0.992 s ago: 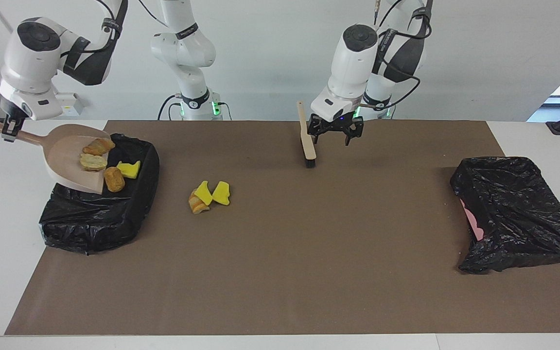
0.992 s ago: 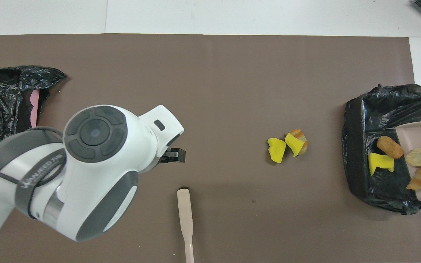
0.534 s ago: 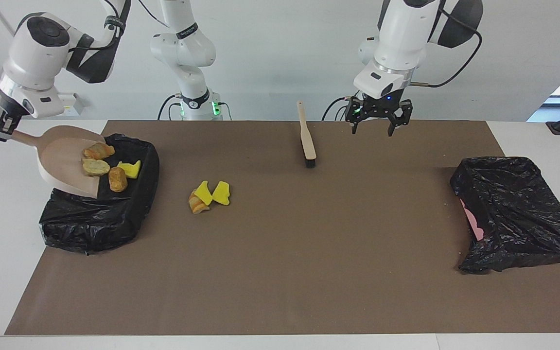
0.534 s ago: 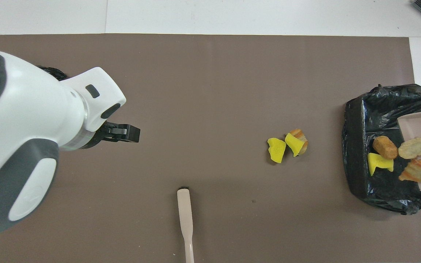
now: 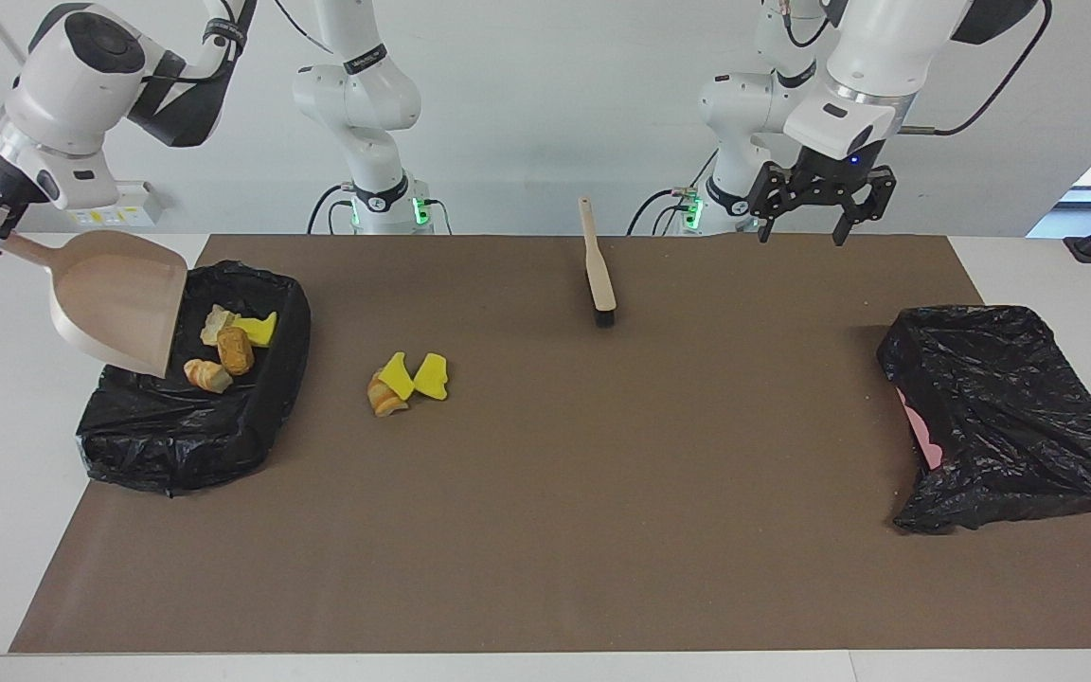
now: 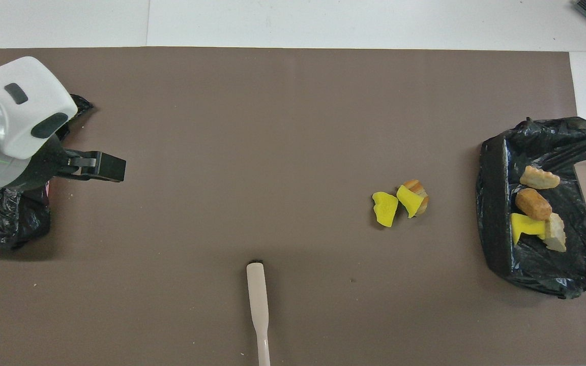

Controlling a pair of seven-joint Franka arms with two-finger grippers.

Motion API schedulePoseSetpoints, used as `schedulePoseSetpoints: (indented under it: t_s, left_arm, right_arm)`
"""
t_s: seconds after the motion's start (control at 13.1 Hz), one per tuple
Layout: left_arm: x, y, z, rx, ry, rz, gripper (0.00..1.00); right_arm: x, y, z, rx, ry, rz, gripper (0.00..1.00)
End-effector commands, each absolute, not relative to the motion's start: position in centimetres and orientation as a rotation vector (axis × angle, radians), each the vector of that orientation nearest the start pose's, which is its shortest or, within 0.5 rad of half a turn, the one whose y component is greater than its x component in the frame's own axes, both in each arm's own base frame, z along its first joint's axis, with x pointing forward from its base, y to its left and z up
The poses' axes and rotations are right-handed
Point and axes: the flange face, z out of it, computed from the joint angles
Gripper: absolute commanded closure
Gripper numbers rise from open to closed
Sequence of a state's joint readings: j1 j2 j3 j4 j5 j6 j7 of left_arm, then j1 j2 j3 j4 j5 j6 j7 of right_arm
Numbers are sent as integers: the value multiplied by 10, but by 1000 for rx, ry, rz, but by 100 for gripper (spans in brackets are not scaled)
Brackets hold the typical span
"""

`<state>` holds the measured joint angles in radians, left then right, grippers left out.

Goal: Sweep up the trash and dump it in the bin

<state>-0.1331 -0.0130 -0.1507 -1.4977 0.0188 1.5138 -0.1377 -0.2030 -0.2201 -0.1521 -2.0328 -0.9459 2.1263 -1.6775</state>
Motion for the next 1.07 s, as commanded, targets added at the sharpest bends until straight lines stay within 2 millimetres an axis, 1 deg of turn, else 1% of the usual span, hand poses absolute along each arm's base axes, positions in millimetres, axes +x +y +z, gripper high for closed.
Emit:
schedulePoseSetpoints:
  t_s: [0.0, 0.15, 0.23, 0.38, 0.46, 0.53, 0.61, 0.69, 0.76, 0.84, 0.99]
  left_arm:
    - [527, -119, 668, -3122, 263, 8, 0]
    - [524, -100, 668, -3120, 282, 73, 0]
    - [522, -91, 673, -3121, 300, 65, 0]
    - [522, -76, 681, -3122, 329, 53, 0]
    - [522, -73, 685, -3122, 332, 55, 0]
    - [522, -69, 689, -3133, 319, 56, 0]
    - [522, -69, 687, -3157, 317, 67, 0]
    - [523, -62, 688, -3165, 298, 69, 0]
    - [522, -59, 688, -3170, 292, 82, 0]
    - [522, -55, 690, -3172, 283, 77, 0]
    - [522, -58, 690, -3169, 292, 77, 0]
  right_arm:
    - [452, -208, 614, 1597, 1706, -734, 100]
    - [446, -181, 627, 1662, 1662, -709, 100]
    - [444, -165, 634, 1721, 1641, -675, 100]
    - [444, -130, 645, 1866, 1586, -622, 100]
    - [446, -108, 644, 1934, 1529, -581, 100]
    - [446, -92, 638, 2047, 1465, -511, 100]
    - [447, -79, 633, 2166, 1413, -424, 100]
    - [448, -66, 629, 2262, 1345, -350, 100]
    - [453, -47, 623, 2348, 1257, -291, 100]
    - [458, -23, 612, 2429, 1171, -244, 100]
    - [471, 27, 590, 2562, 1016, -179, 100]
